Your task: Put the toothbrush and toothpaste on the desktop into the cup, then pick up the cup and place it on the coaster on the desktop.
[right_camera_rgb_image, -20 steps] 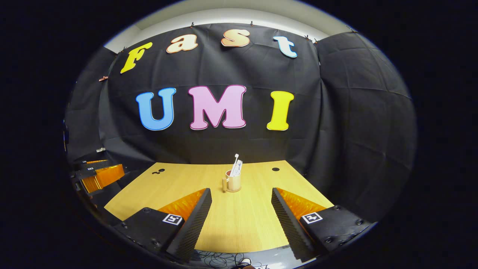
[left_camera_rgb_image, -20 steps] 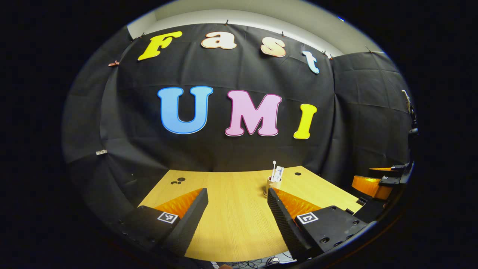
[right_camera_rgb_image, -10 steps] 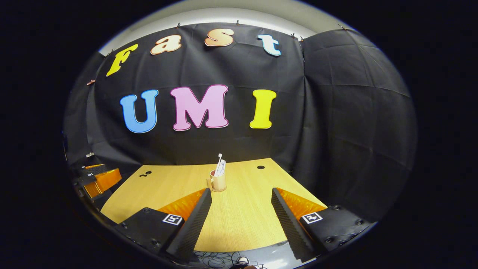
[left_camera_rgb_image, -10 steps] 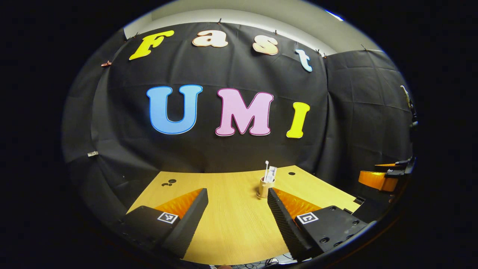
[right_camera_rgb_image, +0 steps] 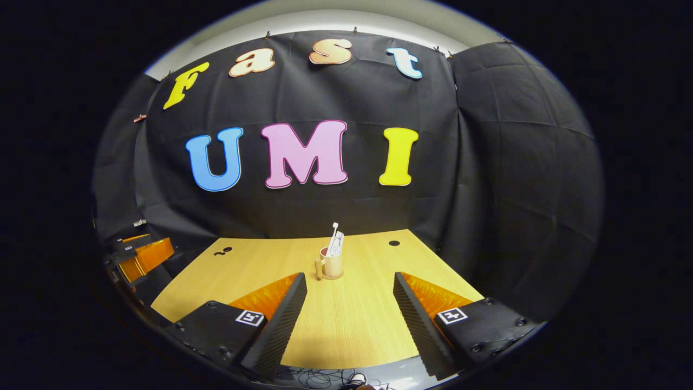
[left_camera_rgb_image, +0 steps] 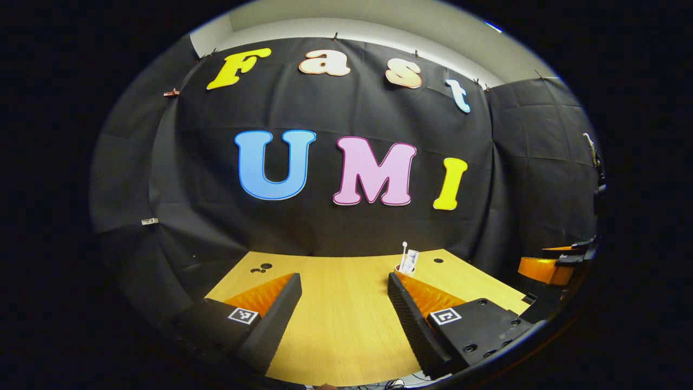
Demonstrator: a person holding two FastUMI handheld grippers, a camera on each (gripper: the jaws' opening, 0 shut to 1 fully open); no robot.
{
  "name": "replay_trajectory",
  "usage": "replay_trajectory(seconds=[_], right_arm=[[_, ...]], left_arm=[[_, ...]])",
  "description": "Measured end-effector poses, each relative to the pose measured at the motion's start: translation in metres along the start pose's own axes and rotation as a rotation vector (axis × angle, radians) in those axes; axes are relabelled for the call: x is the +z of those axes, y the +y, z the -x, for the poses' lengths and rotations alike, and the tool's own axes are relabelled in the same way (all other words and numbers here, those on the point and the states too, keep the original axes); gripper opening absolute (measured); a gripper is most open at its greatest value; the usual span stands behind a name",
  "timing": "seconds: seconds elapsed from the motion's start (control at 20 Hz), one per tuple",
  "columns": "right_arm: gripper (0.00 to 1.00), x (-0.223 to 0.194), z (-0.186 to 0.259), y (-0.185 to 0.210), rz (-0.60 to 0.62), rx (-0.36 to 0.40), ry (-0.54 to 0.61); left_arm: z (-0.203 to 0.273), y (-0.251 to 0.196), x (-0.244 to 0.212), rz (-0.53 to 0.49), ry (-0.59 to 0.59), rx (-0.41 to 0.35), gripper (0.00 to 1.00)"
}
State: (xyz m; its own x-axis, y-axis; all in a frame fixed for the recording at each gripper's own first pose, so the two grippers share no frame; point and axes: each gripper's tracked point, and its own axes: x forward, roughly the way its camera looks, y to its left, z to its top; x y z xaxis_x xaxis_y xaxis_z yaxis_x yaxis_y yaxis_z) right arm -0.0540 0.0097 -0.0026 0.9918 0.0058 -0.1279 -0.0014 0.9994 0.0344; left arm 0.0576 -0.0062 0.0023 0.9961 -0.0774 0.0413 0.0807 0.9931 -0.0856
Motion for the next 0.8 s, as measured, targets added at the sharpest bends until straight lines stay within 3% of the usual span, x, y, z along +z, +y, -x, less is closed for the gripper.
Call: replay_trajectory(seconds=[0.3, 0.45, 0.8], right_arm=[[0.99, -0.002, -0.009, 0.014, -0.016, 0.046, -0.013], [0.99, -0.01, -0.011, 0.016, -0.001, 0.071, 0.018], [0.99, -0.009, -0.039, 0.023, 0.022, 0.126, 0.071]], left_arm=[[0.015, -0.004, -0.025, 0.021, 0.018, 0.018, 0.99], [0.023, -0.009, -0.016, 0.013, 0.009, 0.02, 0.99], [0.04, 0.01, 0.013, 0.036, -0.024, 0.136, 0.99]])
